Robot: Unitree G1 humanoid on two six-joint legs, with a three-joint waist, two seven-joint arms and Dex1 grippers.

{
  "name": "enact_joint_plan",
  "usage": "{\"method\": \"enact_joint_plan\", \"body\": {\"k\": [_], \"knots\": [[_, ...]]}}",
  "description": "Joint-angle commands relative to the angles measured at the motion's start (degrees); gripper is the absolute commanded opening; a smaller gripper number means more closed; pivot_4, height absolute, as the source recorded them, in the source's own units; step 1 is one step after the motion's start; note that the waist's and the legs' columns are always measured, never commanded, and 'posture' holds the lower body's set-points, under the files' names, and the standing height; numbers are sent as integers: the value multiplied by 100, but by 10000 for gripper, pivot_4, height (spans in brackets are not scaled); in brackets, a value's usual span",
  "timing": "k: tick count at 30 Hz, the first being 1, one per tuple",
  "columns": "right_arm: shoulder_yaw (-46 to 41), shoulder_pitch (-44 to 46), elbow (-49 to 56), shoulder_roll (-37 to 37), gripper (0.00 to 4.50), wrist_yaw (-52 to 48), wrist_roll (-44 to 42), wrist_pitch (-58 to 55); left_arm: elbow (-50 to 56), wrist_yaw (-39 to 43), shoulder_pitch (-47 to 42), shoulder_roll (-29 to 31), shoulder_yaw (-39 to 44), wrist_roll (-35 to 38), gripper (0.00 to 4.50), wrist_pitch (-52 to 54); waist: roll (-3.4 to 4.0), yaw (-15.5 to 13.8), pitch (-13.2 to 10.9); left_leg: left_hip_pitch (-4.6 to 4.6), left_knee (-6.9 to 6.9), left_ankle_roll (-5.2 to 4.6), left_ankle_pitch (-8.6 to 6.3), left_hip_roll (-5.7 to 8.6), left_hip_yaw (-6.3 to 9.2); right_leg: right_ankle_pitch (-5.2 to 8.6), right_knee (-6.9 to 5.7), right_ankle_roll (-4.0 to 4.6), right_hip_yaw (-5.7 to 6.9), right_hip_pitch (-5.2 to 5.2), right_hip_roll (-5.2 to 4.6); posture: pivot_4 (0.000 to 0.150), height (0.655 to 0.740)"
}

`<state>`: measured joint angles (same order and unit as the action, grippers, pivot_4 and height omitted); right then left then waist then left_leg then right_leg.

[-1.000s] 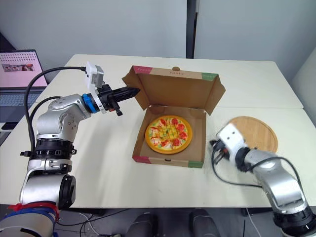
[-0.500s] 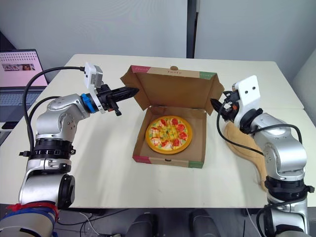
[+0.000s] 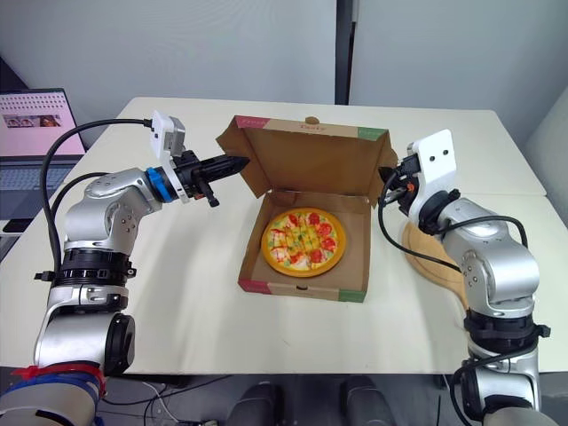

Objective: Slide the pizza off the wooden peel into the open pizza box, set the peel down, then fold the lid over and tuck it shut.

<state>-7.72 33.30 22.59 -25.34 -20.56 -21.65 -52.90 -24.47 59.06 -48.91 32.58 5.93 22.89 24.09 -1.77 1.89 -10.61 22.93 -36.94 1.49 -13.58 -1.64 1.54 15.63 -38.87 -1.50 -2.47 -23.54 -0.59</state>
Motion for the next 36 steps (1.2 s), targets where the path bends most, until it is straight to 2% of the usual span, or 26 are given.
{"method": "enact_joint_plan", "body": {"k": [1, 9, 15, 24, 36], "knots": [[-72, 243, 449, 133, 352, 258, -202, -394, 734, -186, 111, -3, -33, 82, 0, 312, 0, 1, 0, 0, 0, 0, 0, -1, 1, 0, 0, 0, 0, 0, 0, 1500, 7400], [-238, 350, 1088, 689, 352, 865, -474, -1414, 1998, -703, 626, -84, 61, 410, 0, 1238, 0, -5, 0, 0, 1, 0, 0, 0, 4, 0, -2, 0, 1, 0, -4, 1500, 7400], [-233, 198, 1436, 922, 352, 1012, -530, -1772, 2298, -878, 931, -94, 178, 559, 0, 1458, 1, -4, 0, -1, 1, 0, 0, 0, 4, 0, -2, 0, 1, 0, -4, 1500, 7400], [-372, 482, 1554, 923, 352, 1016, -669, -2139, 2537, -978, 1141, -92, 258, 672, 0, 1475, 1, 3, 0, -1, 3, 0, 0, 0, 3, 0, 0, 0, 1, 0, -3, 1500, 7400], [-187, -581, 2200, 1504, 352, 1333, -535, -2084, 3347, -1567, 2057, -308, 484, 960, 0, 1743, 3, 41, 2, -6, 8, 0, 0, -4, 0, 1, 0, 0, -3, 0, -4, 1500, 7400]]}}
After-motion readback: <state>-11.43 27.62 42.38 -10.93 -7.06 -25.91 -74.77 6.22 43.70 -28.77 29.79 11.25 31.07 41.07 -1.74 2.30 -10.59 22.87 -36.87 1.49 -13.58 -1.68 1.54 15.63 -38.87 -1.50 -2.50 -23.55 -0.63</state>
